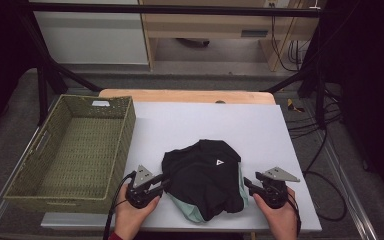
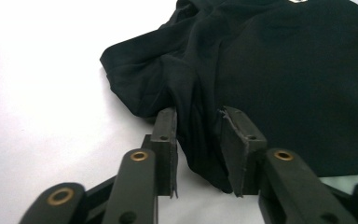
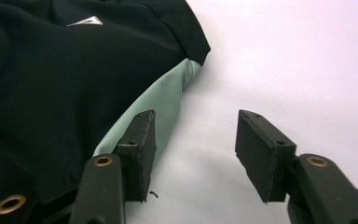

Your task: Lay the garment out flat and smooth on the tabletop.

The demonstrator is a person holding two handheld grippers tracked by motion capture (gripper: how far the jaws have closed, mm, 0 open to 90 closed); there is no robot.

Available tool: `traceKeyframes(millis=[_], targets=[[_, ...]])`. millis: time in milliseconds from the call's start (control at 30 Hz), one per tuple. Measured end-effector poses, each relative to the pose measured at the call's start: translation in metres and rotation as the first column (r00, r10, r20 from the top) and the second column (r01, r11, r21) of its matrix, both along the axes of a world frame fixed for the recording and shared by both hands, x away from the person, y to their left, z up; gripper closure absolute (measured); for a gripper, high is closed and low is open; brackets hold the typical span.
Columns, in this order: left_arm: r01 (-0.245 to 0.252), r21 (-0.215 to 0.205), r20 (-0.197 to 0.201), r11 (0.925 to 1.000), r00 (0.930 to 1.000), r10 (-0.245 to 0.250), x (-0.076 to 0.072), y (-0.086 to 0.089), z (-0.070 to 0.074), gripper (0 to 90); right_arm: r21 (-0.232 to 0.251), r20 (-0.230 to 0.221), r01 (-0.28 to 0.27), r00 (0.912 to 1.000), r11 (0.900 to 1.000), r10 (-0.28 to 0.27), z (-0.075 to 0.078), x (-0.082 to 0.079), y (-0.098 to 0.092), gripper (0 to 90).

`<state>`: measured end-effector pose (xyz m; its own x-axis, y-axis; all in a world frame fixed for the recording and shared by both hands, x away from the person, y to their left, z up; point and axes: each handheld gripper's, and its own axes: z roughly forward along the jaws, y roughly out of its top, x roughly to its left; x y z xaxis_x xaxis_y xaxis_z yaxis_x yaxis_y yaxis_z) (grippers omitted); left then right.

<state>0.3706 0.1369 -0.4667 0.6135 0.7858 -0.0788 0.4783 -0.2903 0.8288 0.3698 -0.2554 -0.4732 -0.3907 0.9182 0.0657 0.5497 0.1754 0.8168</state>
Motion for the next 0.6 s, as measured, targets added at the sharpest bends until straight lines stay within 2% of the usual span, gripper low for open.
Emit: traceKeyframes(millis=[367, 467, 600], targets=[[-0.01, 0.004, 0.006, 0.9999, 0.9999, 0.01, -0.001, 0.0, -0.003, 60.3, 0.0, 0.003, -0.008, 1.0, 1.0, 0.008, 0.001, 0.001, 0.002, 46.2], [-0.008, 0.01, 0.006, 0.9999, 1.0, 0.008, -0.001, -0.001, -0.003, 59.5, -0.003, 0.018, -0.007, 0.9998, 1.0, 0.007, 0.004, 0.011, 0.005, 47.4], [-0.009, 0.014, 0.007, 0.9999, 0.9999, 0.009, -0.001, -0.002, -0.004, 57.6, -0.004, 0.041, -0.027, 0.9988, 1.0, 0.027, 0.016, 0.034, 0.013, 48.3]])
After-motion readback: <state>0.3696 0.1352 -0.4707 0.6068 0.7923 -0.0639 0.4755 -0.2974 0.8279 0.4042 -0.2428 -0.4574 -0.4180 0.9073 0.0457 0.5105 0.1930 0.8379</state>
